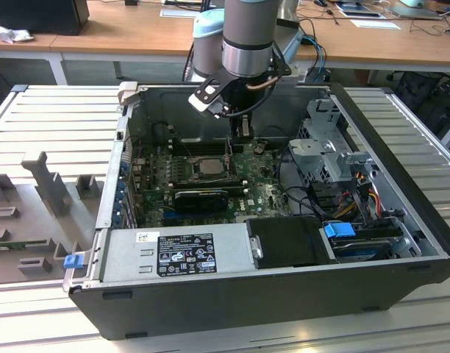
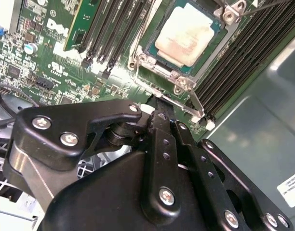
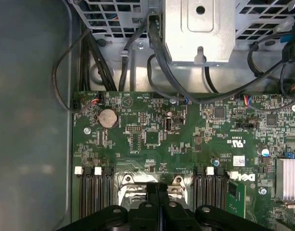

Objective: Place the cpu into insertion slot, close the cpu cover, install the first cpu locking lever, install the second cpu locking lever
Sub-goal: 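Close the cpu cover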

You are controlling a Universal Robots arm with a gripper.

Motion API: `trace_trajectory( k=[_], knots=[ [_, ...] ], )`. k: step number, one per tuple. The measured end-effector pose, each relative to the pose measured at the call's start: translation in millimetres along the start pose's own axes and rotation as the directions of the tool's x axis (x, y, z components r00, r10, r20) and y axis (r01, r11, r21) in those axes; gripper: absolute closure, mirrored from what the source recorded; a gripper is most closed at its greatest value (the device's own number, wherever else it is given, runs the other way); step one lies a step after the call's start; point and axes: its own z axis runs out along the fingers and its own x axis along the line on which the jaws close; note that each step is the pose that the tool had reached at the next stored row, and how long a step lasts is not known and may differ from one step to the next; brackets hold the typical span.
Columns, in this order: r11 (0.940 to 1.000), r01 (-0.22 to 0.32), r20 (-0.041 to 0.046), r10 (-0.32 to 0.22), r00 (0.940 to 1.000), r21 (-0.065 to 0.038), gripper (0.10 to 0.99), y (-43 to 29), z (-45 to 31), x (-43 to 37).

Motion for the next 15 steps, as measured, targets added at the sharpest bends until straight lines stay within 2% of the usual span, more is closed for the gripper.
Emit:
trace_trajectory(
  k=[4, 10, 15],
  knots=[
    [1.0000, 0.000, -0.0003, 0.000, 1.0000, 0.000, 0.980, -7.1, 0.5, 0.2],
    [1.0000, 0.008, -0.0002, -0.008, 1.0000, 0.000, 0.980, -13.8, 11.9, 0.0],
    [0.9999, 0.016, -0.0065, -0.016, 0.9999, 0.001, 0.980, -27.5, 14.8, 0.1]
  ],
)
